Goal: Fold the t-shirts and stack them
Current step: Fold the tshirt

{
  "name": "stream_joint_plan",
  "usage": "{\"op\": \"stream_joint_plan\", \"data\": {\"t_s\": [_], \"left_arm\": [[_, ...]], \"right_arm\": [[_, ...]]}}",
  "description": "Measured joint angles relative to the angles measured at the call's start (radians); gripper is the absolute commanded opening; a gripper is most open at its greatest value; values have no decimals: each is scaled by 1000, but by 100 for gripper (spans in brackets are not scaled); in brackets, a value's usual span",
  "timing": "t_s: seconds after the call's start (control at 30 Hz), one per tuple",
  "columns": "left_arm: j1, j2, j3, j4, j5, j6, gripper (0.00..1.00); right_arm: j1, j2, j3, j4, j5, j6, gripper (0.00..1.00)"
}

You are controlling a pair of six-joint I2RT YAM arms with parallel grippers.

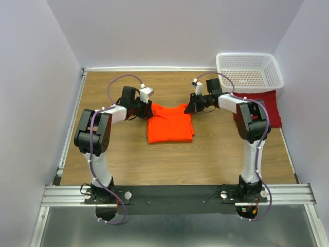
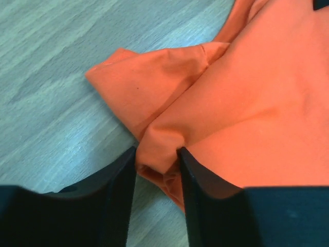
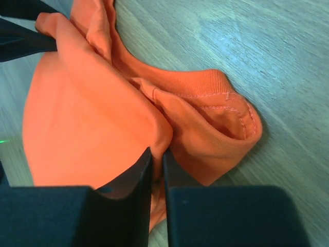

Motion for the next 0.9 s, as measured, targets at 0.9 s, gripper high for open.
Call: {"op": "stream_joint_plan", "data": {"t_s": [0.9], "left_arm": [[-9, -116, 85, -29, 53, 16, 1]], "right_arm": [[-6, -181, -51, 13, 54, 24, 1]]}}
